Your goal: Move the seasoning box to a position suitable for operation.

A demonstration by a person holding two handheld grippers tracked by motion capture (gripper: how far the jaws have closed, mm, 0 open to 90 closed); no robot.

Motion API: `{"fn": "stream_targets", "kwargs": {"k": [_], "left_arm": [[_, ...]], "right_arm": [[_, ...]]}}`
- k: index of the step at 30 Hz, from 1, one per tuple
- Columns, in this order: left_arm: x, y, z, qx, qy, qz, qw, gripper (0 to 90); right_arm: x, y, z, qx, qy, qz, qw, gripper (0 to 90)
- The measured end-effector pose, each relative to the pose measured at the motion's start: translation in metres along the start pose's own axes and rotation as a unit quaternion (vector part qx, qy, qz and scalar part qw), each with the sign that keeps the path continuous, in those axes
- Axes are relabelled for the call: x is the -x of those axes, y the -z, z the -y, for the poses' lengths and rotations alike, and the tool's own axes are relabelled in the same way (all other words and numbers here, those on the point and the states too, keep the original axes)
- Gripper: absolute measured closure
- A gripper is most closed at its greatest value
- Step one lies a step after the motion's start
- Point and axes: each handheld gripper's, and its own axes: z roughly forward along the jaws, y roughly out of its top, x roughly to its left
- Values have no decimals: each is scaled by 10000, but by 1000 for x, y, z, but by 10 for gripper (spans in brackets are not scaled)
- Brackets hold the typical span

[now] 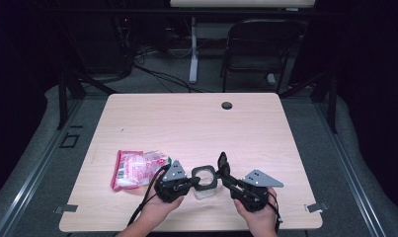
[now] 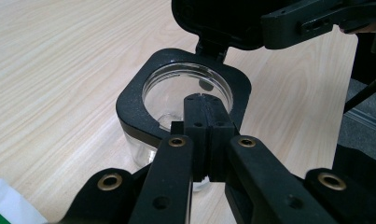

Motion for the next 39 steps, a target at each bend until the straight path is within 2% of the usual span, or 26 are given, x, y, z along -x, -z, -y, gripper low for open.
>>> {"fn": "stream_targets", "kwargs": {"k": [5,8,10,16,22,24,28,32,36,39], "left_arm": [[0,1,0,-11,50,12,10000,899],[0,3,0,-18,14,-92,10000,891],[-3,8,2,69,34,-158,9998,876],[-15,35,11,270,146,-451,9985,851],[-32,61,36,231,398,-781,9959,794],[-38,71,49,226,439,-965,9941,760],[-46,89,67,186,461,-1331,9898,710],[-53,107,76,311,656,-1602,9844,669],[-59,118,86,442,888,-1786,9789,645],[-62,119,94,397,1007,-1829,9772,639]], "right_arm": [[0,-1,-1,10,-25,39,10000,800],[1,-2,-1,36,-30,20,10000,807],[3,-3,-2,56,-24,-20,10000,812],[12,-7,-4,101,-69,-156,9998,837],[20,-13,-9,129,-168,-197,9996,846],[25,-14,-11,164,-207,-257,9993,830],[34,-18,-13,238,-435,-323,9982,830],[39,-23,-15,250,-548,-378,9975,831],[44,-28,-18,274,-652,-389,9967,830],[46,-32,-20,283,-666,-389,9966,827]]}}
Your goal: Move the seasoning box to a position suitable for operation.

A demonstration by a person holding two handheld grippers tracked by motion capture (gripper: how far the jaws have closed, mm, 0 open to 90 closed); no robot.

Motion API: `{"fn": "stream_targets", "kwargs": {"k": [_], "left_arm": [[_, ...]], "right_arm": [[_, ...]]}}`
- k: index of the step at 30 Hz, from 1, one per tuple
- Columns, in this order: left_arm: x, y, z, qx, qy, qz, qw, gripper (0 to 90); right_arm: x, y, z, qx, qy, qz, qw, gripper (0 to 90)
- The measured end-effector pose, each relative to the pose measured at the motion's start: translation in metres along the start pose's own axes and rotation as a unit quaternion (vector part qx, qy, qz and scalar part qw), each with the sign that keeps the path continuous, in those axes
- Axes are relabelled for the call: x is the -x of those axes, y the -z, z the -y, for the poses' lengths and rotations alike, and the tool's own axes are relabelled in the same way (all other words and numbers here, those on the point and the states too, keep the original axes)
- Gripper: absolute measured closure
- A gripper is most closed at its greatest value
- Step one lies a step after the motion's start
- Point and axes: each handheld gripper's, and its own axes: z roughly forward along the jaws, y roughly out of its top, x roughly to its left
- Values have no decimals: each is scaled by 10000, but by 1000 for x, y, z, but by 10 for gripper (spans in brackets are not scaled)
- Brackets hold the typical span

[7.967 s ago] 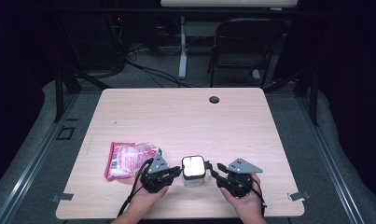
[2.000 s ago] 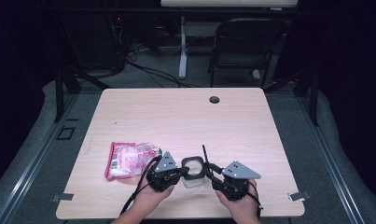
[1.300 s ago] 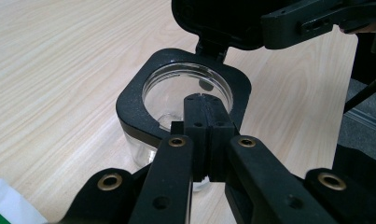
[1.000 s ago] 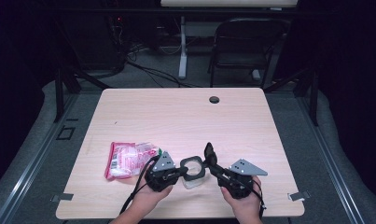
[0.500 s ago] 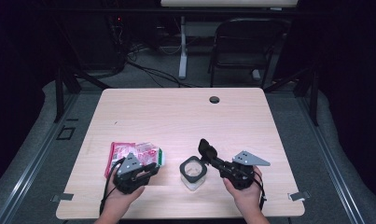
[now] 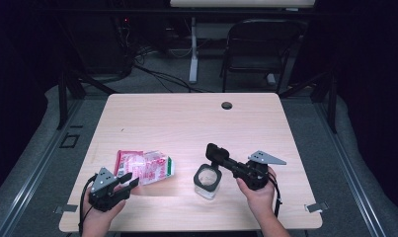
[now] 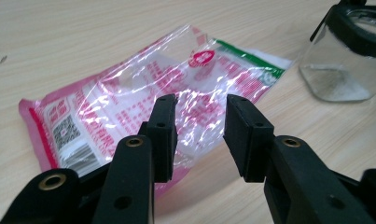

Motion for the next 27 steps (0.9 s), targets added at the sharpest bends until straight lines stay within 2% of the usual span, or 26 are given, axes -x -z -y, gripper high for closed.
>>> {"fn": "stream_targets", "kwargs": {"k": [6,12,14,17,22,27], "left_arm": [[-3,-4,8,-78,141,-65,9998,596],[-1,-8,8,-59,82,-58,9999,516],[0,-9,7,-77,19,-116,9999,490],[3,-12,7,21,13,-82,10000,466],[7,-15,4,-32,-266,-67,9996,446],[14,-23,1,-74,-448,-16,9990,426]], "right_arm": [[3,-4,-1,22,-46,-42,10000,816],[4,-4,0,-8,-29,-60,10000,790],[4,-3,0,5,-48,-60,10000,777],[5,-1,1,-3,-42,-38,10000,765],[6,2,3,33,-53,-30,10000,741],[5,8,5,96,-21,-45,9999,714]]}}
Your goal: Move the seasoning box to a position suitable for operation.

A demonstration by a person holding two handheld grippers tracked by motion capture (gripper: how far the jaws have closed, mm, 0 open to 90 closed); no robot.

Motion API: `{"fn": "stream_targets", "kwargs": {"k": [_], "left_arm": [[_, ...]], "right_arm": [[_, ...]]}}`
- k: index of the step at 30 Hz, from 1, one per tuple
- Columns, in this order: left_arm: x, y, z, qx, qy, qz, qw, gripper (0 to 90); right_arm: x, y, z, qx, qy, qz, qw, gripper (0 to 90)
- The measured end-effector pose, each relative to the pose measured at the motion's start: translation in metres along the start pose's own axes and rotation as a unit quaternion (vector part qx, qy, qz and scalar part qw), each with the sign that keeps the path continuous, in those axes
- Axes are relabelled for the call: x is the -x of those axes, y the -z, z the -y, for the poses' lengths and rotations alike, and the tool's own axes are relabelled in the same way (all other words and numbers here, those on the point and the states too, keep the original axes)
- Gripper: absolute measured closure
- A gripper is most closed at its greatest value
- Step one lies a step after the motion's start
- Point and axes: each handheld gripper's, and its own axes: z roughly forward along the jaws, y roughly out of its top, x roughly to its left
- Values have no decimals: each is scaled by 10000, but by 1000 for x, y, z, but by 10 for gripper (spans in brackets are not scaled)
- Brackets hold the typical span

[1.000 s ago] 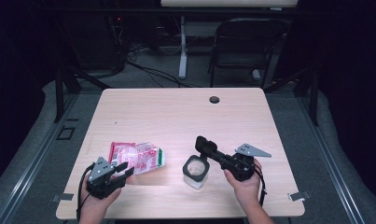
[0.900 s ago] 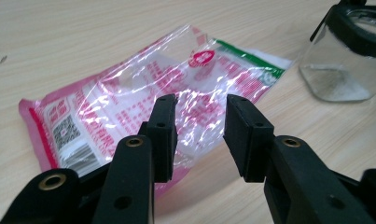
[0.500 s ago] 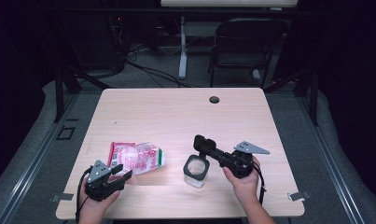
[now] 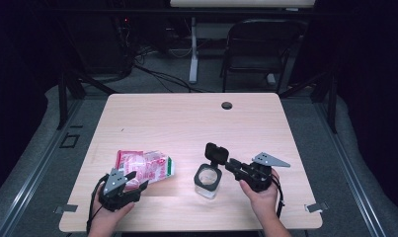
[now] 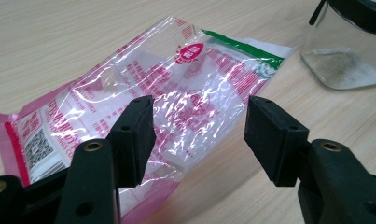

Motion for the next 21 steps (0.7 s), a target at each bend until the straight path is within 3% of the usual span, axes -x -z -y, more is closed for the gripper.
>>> {"fn": "stream_targets", "kwargs": {"k": [6,15,21], "left_arm": [[5,-8,-3,-180,-260,-6,9995,405],[8,-22,-6,-363,-317,59,9988,395],[12,-33,-9,-488,-471,39,9977,391]], "right_arm": [[2,4,3,12,-71,36,10000,707],[3,13,6,39,-93,113,9999,699],[5,21,8,87,-149,186,9997,697]]}}
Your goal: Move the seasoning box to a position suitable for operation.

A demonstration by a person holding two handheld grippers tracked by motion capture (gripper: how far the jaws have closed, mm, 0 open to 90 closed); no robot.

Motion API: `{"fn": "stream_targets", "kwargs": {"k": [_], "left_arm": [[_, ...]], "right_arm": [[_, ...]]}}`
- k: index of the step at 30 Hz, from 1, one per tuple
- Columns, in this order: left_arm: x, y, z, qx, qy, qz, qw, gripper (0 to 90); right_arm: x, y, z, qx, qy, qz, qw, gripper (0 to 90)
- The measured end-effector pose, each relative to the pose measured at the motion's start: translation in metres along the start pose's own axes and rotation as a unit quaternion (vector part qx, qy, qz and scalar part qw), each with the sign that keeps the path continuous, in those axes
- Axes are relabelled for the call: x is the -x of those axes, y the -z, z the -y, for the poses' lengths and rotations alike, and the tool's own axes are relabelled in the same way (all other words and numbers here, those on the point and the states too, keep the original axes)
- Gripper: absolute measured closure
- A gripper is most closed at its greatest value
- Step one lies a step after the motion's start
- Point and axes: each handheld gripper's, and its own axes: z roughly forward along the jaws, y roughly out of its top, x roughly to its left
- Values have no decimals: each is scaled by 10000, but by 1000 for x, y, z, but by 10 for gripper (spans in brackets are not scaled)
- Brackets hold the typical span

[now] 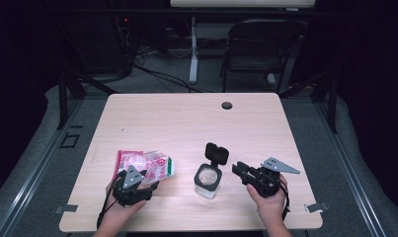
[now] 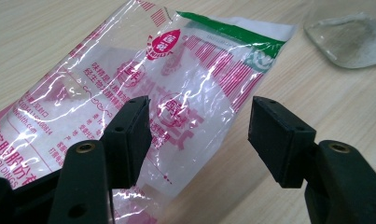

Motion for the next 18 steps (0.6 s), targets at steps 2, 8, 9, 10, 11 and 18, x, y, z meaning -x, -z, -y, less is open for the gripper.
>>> {"fn": "stream_targets", "kwargs": {"k": [2,8,9,10,11,18], "left_arm": [[0,-4,-1,-50,-62,-2,10000,390],[1,-14,-5,-206,-226,-134,9994,369],[1,-15,-5,-187,-232,-157,9994,369],[1,-16,-5,-185,-246,-165,9994,368],[1,-17,-6,-214,-254,-156,9993,364],[0,-23,-8,-258,-287,-220,9990,361]], "right_arm": [[0,2,1,8,-16,14,10000,696],[1,10,4,42,-28,102,9999,694],[2,11,4,72,-53,108,9999,694],[2,12,4,62,-61,125,9999,694],[2,13,5,74,-73,142,9998,694],[3,17,6,97,-101,209,9997,692]]}}
